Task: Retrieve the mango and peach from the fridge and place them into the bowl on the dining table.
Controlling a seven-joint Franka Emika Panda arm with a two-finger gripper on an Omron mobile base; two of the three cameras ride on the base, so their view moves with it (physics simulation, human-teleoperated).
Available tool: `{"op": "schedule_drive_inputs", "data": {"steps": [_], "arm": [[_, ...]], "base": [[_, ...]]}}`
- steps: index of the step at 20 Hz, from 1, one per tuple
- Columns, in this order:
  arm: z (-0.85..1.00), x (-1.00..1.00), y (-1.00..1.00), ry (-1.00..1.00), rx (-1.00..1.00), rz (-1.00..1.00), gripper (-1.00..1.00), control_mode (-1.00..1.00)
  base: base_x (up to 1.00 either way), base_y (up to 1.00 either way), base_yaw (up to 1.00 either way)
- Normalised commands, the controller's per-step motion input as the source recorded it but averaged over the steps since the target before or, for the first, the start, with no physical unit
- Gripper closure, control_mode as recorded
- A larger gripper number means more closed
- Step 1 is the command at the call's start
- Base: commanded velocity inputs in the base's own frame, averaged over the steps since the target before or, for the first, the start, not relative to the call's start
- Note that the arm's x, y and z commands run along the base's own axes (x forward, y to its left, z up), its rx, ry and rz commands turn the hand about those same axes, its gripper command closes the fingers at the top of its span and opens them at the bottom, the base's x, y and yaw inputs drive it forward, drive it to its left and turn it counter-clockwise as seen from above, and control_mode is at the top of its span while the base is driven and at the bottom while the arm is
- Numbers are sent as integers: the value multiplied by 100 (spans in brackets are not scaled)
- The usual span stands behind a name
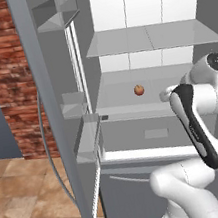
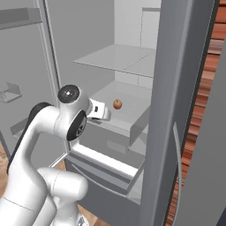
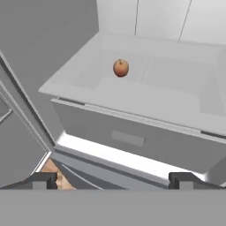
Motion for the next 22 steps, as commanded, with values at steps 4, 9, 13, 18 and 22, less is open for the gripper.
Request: {"op": "schedule_drive_inputs", "data": {"steps": [4,9,13,18,22], "arm": [[-11,31,0,-4,0,-11,-100,-100],[0,34,0,0,0,-8,-100,-100],[0,41,0,1,0,-6,-100,-100],[0,49,0,7,0,-3,-100,-100],[-4,38,0,9,1,0,-100,-100]], "base": [[0,0,0],[0,0,0],[0,0,0],[0,0,0],[0,0,0]]}}
